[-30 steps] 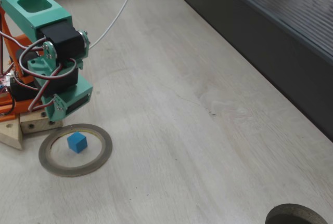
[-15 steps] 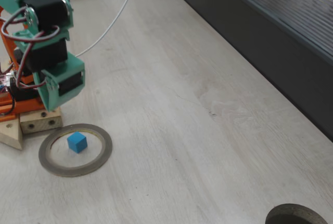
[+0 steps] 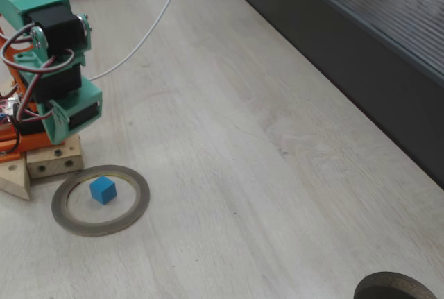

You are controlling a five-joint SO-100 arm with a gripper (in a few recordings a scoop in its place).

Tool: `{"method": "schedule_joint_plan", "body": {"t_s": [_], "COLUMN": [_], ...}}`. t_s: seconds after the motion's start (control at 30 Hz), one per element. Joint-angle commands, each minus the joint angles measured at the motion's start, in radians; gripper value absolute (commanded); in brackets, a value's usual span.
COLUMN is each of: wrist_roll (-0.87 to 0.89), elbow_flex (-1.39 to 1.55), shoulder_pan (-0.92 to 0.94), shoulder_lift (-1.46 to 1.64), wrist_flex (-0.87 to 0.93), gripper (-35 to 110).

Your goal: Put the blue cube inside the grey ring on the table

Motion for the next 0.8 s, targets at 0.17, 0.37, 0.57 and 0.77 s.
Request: {"method": "schedule_joint_plan", "body": {"t_s": [0.17,0.37,0.57,0.77], "wrist_roll": [0.014,0.011,0.011,0.009], "elbow_flex": [0.009,0.009,0.009,0.009], "shoulder_pan": [0.011,0.011,0.009,0.006], "shoulder_lift": [0.026,0.025,0.023,0.023], "wrist_flex": [0.012,0.012,0.012,0.012], "gripper": [2,2,2,2]}}
